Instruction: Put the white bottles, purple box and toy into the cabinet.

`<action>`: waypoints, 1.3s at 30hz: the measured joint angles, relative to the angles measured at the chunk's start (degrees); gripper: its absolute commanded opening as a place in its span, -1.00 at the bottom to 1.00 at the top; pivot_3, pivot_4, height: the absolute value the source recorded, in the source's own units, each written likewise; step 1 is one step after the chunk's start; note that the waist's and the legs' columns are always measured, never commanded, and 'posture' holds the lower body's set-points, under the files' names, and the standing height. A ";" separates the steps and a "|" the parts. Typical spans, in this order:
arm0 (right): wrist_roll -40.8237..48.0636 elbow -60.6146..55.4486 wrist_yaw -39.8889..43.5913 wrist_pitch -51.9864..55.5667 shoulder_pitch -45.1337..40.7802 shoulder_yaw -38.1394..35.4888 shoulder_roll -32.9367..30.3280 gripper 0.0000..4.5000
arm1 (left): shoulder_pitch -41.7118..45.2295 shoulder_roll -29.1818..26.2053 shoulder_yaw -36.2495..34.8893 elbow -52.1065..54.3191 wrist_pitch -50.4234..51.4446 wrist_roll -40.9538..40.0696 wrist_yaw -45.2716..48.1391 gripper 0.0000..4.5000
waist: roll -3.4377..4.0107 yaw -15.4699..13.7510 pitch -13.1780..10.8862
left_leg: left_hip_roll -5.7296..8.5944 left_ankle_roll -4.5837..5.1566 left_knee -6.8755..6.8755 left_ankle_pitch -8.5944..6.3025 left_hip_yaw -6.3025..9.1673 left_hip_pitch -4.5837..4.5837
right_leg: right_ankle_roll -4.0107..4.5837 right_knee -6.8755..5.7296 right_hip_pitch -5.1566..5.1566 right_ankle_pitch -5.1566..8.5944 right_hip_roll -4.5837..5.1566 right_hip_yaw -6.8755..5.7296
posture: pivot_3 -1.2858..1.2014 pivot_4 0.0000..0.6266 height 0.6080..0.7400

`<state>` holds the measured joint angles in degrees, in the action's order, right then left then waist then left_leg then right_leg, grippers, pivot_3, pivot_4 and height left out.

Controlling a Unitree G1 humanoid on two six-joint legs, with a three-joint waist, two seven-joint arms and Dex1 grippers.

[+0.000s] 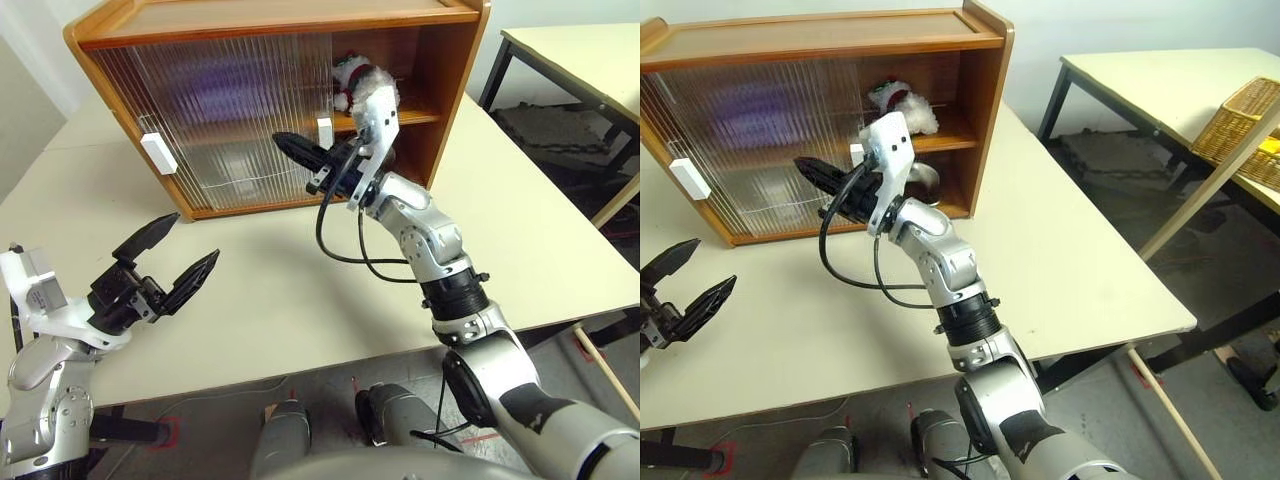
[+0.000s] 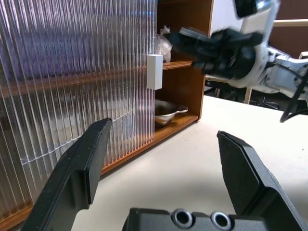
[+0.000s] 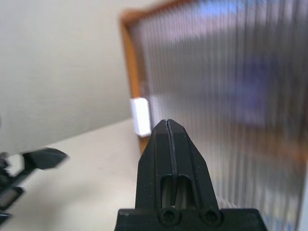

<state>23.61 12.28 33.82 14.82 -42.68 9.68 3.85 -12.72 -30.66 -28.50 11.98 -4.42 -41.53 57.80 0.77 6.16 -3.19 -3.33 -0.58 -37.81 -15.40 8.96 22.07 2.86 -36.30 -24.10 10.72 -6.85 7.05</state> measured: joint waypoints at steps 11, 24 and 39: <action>-0.76 13.93 -6.34 1.26 -2.62 -1.56 0.17 -0.99 | -0.19 -0.20 -0.02 0.03 0.04 0.00 -0.37 1.00 | 0.00 -0.19 0.00 | -0.06 -0.02 0.09 -0.01 -0.04 0.11 | 0.09 0.00 -0.15 0.05 0.00 0.00 | -0.05 -0.82 1.00; 3.63 18.81 -9.20 -3.34 -3.77 -6.37 0.37 -0.99 | -1.18 -0.34 -0.02 0.46 0.08 -0.01 -0.63 1.00 | 0.00 -0.32 0.00 | -0.06 -0.01 0.06 -0.01 -0.03 0.09 | 0.09 -0.01 -0.12 -0.01 -0.01 -0.01 | -0.05 -0.82 1.00; 9.06 20.33 -9.29 -2.58 -5.63 -6.50 0.47 -0.99 | -1.12 -0.37 -0.02 0.50 0.22 -0.01 -1.15 1.00 | 0.00 -0.46 0.00 | -0.05 -0.02 0.04 -0.01 -0.03 0.10 | 0.09 -0.01 -0.12 -0.02 0.00 -0.01 | -0.04 -0.82 1.00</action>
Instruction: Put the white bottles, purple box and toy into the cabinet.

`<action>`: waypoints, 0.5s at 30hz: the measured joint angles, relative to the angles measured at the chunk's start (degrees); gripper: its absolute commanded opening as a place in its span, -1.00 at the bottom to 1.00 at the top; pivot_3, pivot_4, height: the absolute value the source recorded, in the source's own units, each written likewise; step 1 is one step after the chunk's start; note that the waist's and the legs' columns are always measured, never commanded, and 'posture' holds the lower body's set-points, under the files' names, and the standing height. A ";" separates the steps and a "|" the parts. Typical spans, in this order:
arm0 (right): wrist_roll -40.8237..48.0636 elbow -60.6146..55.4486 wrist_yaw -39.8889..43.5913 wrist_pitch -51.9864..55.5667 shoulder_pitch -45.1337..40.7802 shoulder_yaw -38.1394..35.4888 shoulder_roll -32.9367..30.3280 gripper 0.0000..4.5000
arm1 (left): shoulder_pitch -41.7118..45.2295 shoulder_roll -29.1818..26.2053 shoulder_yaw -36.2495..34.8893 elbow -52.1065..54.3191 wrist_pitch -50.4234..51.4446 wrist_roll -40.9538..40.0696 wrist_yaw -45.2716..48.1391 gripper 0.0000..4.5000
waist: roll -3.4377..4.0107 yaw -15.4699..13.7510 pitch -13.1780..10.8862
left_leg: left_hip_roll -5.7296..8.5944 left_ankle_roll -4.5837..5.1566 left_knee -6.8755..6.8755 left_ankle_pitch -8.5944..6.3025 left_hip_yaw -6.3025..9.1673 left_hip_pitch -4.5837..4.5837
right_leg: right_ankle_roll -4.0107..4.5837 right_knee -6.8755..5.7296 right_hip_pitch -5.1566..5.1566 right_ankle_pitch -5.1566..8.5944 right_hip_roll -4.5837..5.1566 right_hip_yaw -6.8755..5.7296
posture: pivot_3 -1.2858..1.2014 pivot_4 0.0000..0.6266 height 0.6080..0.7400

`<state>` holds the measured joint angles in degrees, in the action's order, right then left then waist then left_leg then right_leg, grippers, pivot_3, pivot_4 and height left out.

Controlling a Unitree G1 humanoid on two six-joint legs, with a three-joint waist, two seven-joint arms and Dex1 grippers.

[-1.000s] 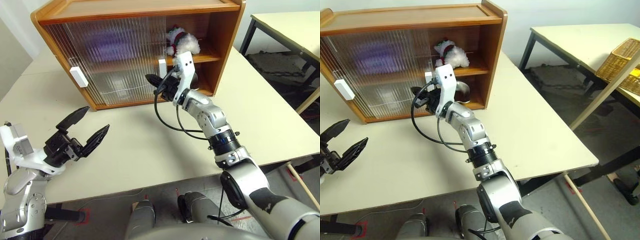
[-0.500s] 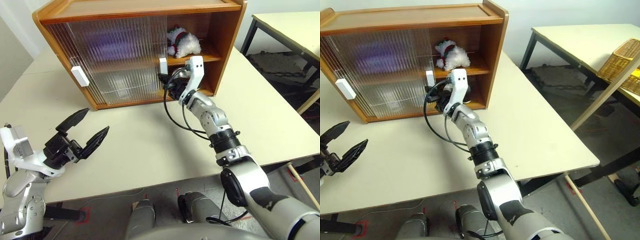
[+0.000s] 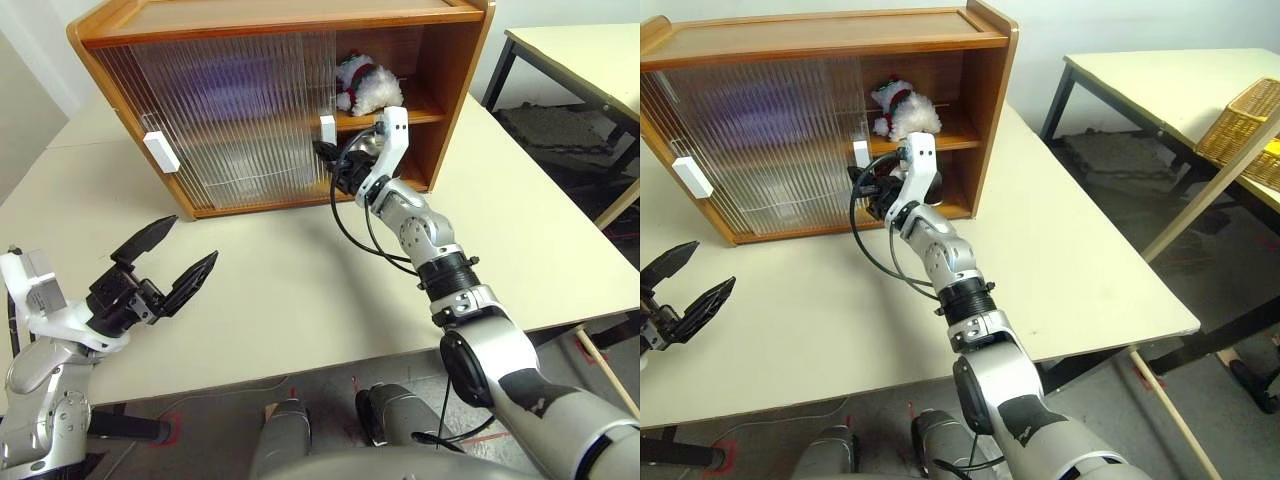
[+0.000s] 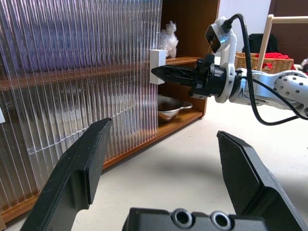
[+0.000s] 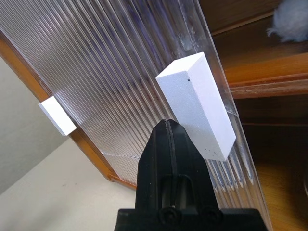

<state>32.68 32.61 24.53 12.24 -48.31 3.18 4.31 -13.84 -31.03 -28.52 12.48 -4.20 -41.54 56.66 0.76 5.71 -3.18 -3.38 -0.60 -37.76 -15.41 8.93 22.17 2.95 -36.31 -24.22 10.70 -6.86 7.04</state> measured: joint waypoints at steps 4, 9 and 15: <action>0.72 0.14 0.13 0.01 -0.61 0.06 0.03 -0.99 | 0.06 -0.01 0.00 0.00 0.00 0.01 -0.05 1.00 | 0.00 0.01 0.00 | 0.00 0.00 0.00 0.00 -0.01 0.00 | 0.01 0.00 -0.01 0.00 0.00 0.00 | -0.04 -0.82 1.00; 0.72 2.82 0.03 -0.56 -2.92 0.05 0.14 -0.99 | 0.03 -0.02 0.00 0.00 0.00 0.01 -0.08 1.00 | 0.00 -0.05 0.00 | 0.00 0.00 0.01 0.00 0.01 0.01 | 0.01 0.00 -0.01 0.00 0.00 0.00 | -0.04 -0.81 1.00; 0.02 7.46 -1.27 -2.69 -6.01 -0.01 0.48 -0.99 | 0.03 -0.02 0.00 0.00 0.00 0.01 -0.06 1.00 | 0.00 -0.16 0.00 | 0.00 0.00 0.01 0.00 0.03 0.02 | 0.01 0.00 -0.02 0.00 0.01 0.00 | -0.04 -0.82 1.00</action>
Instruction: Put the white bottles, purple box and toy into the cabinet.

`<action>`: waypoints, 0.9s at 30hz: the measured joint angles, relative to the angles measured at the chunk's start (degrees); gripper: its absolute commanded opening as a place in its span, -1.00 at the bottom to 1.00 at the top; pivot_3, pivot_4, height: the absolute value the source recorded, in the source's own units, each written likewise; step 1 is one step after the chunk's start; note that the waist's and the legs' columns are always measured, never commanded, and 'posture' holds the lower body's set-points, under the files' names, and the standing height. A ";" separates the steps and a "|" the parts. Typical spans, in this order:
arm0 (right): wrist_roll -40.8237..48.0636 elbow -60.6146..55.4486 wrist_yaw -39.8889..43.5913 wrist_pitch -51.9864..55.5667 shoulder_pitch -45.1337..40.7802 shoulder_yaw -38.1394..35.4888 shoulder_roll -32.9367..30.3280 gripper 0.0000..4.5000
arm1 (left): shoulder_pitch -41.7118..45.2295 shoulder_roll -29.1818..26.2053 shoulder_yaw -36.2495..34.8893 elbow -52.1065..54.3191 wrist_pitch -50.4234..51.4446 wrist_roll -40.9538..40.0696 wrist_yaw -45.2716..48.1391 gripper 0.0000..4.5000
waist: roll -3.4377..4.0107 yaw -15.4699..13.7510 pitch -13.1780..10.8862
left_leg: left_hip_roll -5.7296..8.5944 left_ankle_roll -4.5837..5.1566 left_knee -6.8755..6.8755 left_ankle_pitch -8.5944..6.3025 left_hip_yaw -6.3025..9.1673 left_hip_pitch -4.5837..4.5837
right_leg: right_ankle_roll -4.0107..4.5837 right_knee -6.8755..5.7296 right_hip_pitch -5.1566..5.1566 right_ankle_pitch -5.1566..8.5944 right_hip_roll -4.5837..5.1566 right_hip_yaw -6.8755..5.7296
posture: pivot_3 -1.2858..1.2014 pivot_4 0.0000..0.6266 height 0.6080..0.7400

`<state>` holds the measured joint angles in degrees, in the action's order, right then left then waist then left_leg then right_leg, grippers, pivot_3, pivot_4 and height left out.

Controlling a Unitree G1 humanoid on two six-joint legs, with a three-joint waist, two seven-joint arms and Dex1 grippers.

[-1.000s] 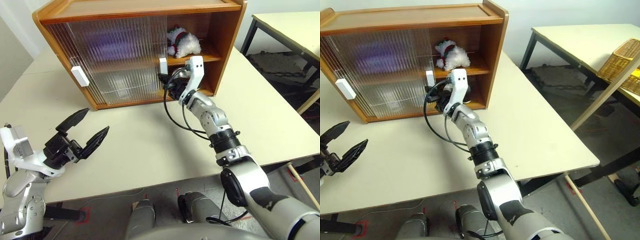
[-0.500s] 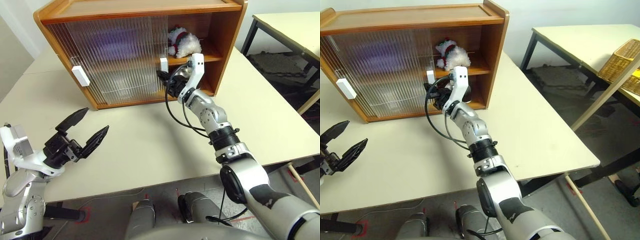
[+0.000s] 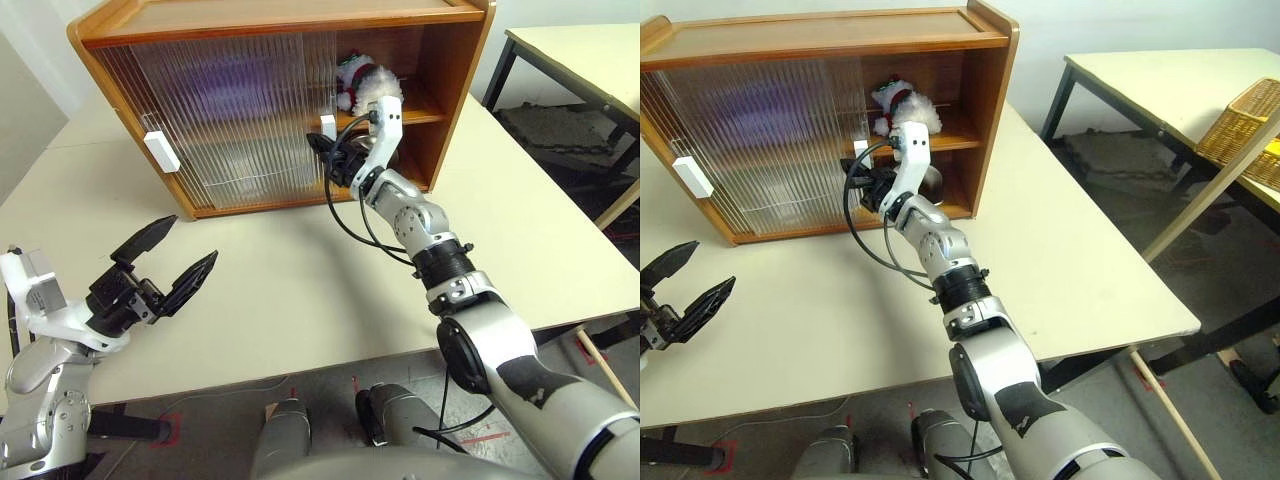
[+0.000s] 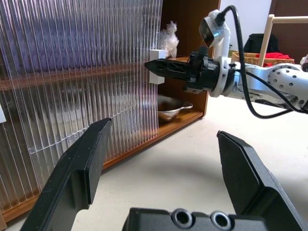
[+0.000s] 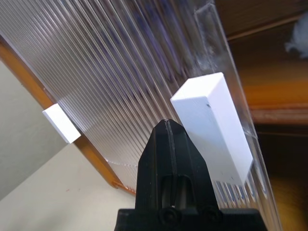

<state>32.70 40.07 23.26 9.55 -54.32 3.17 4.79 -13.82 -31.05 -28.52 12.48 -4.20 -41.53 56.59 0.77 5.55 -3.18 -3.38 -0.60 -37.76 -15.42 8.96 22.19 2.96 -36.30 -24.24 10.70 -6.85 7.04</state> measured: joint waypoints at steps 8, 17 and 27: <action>-3.82 0.93 -0.44 -3.43 -0.66 0.91 0.11 -0.99 | 0.01 0.00 0.00 0.00 0.00 0.00 0.16 1.00 | 0.00 -0.17 0.00 | 0.00 -0.02 0.00 -0.01 -0.01 0.03 | 0.01 0.00 -0.04 -0.01 0.02 0.00 | -0.05 -0.83 1.00; -7.58 -4.64 -1.03 -4.17 -0.46 2.60 -0.04 -0.99 | 0.87 -0.21 0.00 -0.22 0.00 -0.01 0.47 1.00 | 0.00 0.06 0.00 | -0.02 -0.01 0.02 -0.01 -0.02 0.04 | 0.06 0.00 -0.08 -0.03 0.00 -0.01 | -0.06 -0.84 1.00; -8.87 -11.00 -2.02 -2.32 1.43 2.56 -0.22 -0.99 | 1.40 -0.66 -0.01 -0.96 0.00 -0.01 1.20 1.00 | -0.01 0.82 0.02 | -0.04 0.00 0.02 -0.01 -0.05 0.05 | 0.07 0.00 -0.08 -0.03 -0.01 -0.01 | -0.07 -0.85 1.00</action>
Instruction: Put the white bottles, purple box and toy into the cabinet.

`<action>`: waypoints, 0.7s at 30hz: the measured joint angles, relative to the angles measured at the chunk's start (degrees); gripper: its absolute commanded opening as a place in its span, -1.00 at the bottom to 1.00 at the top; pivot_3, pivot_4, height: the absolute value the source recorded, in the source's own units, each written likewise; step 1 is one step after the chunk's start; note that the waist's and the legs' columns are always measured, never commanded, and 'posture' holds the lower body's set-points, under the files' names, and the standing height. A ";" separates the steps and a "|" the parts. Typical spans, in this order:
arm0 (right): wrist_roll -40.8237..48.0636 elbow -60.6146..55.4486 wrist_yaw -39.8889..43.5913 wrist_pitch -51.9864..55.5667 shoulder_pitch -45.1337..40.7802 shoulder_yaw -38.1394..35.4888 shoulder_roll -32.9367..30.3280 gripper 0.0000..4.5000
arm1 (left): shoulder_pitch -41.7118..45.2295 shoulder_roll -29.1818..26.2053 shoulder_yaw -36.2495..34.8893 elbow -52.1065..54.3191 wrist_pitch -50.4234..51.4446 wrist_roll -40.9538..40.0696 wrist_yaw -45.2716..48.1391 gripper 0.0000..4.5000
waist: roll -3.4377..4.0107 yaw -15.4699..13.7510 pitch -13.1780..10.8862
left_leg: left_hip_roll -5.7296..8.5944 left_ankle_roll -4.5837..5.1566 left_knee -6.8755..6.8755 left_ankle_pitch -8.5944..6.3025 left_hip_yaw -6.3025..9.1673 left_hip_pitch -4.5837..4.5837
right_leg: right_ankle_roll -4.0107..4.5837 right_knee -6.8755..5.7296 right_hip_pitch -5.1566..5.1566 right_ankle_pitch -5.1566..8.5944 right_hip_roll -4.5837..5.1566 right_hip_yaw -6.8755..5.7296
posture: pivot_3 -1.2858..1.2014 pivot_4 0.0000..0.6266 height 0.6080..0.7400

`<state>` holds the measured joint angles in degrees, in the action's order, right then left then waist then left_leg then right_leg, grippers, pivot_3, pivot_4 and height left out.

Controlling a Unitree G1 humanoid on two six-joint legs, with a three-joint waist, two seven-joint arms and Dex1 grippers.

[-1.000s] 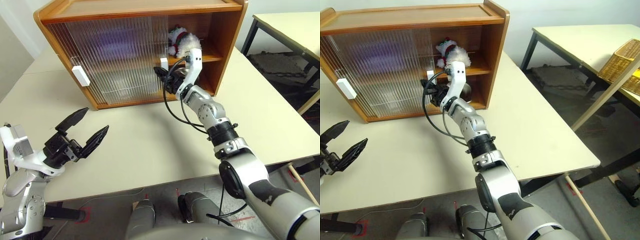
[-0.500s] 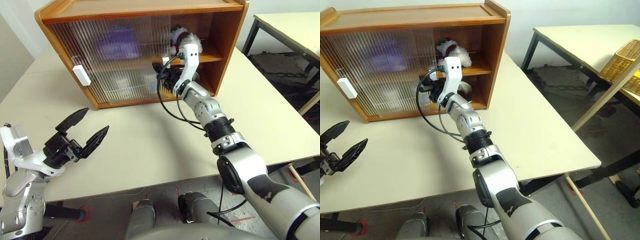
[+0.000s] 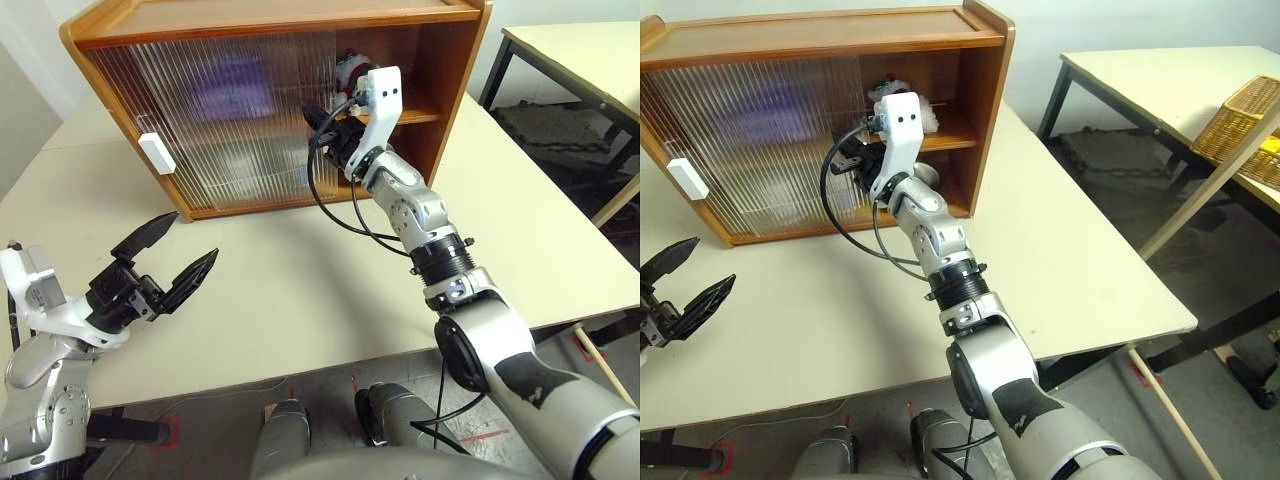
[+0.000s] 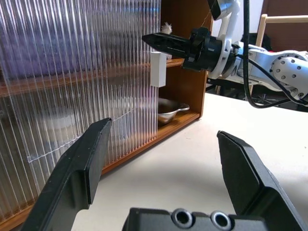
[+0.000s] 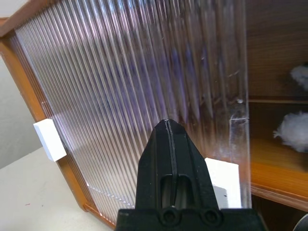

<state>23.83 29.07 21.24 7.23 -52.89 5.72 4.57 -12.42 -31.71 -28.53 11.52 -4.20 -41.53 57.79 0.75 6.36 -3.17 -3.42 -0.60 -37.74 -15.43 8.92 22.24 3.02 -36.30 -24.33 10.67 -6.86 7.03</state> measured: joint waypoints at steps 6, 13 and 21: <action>1.08 -3.53 4.19 1.65 0.74 0.43 -0.03 -0.99 | 0.39 -0.22 0.00 -0.34 0.00 0.00 0.11 1.00 | 0.00 0.44 0.00 | 0.02 0.01 -0.01 0.00 -0.02 0.00 | -0.01 0.00 0.00 0.00 -0.01 0.00 | -0.07 -0.85 1.00; 2.59 -6.58 9.04 3.78 1.43 3.73 -0.01 -0.99 | -0.23 -0.25 -0.04 -0.32 0.00 0.00 0.04 1.00 | -0.03 0.58 0.02 | 0.03 0.01 -0.04 0.01 -0.02 -0.04 | -0.01 0.00 0.06 0.00 -0.07 0.00 | -0.05 -0.83 1.00; 0.42 -1.88 8.41 5.16 1.65 5.53 -0.03 -0.99 | -0.66 -0.04 -0.12 -0.28 -0.01 0.00 -0.49 1.00 | -0.04 0.34 0.02 | -0.05 0.02 -0.06 0.02 0.01 -0.08 | -0.01 -0.02 0.10 -0.02 -0.06 0.00 | -0.05 -0.81 1.00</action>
<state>24.25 27.19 29.65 12.39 -51.24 11.25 4.54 -13.07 -31.75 -28.65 11.24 -4.21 -41.53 57.31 0.72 6.71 -3.14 -3.47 -0.58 -37.80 -15.41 8.92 22.16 3.02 -36.32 -24.23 10.65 -6.93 7.03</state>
